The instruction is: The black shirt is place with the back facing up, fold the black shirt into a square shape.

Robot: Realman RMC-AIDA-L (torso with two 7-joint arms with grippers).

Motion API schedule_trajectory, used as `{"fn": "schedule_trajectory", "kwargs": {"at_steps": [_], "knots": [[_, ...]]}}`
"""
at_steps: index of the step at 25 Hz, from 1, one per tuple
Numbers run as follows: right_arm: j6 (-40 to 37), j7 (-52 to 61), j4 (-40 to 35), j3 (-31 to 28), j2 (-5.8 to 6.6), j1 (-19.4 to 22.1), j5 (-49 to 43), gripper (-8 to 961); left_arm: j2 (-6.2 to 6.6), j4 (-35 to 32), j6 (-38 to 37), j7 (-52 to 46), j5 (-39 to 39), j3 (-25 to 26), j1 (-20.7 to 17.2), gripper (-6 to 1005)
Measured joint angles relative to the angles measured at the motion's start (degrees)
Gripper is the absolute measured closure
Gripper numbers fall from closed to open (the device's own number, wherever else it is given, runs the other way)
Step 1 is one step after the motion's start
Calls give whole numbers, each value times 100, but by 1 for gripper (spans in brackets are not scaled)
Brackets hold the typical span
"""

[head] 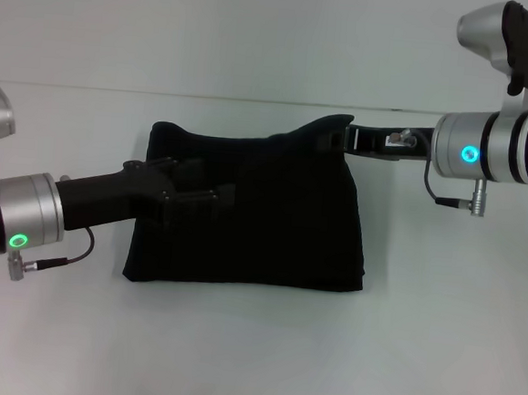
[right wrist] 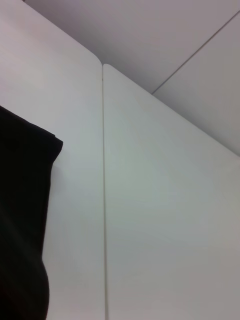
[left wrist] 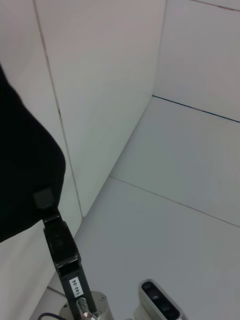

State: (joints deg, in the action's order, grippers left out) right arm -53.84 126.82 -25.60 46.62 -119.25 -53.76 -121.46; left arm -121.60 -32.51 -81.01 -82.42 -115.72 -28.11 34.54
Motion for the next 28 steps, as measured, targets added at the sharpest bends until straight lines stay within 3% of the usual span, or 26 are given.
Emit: {"fn": "schedule_trajectory", "kwargs": {"at_steps": [20, 25, 28], "knots": [[498, -42, 394, 143, 69, 49, -62, 901, 8, 0, 101, -111, 22, -39, 60, 171], [547, -70, 329, 345, 68, 182, -63, 899, -11, -1, 374, -224, 50, -15, 123, 171], [504, -120, 165, 349, 95, 312, -55, 898, -21, 5, 936, -679, 51, -24, 236, 172]]}}
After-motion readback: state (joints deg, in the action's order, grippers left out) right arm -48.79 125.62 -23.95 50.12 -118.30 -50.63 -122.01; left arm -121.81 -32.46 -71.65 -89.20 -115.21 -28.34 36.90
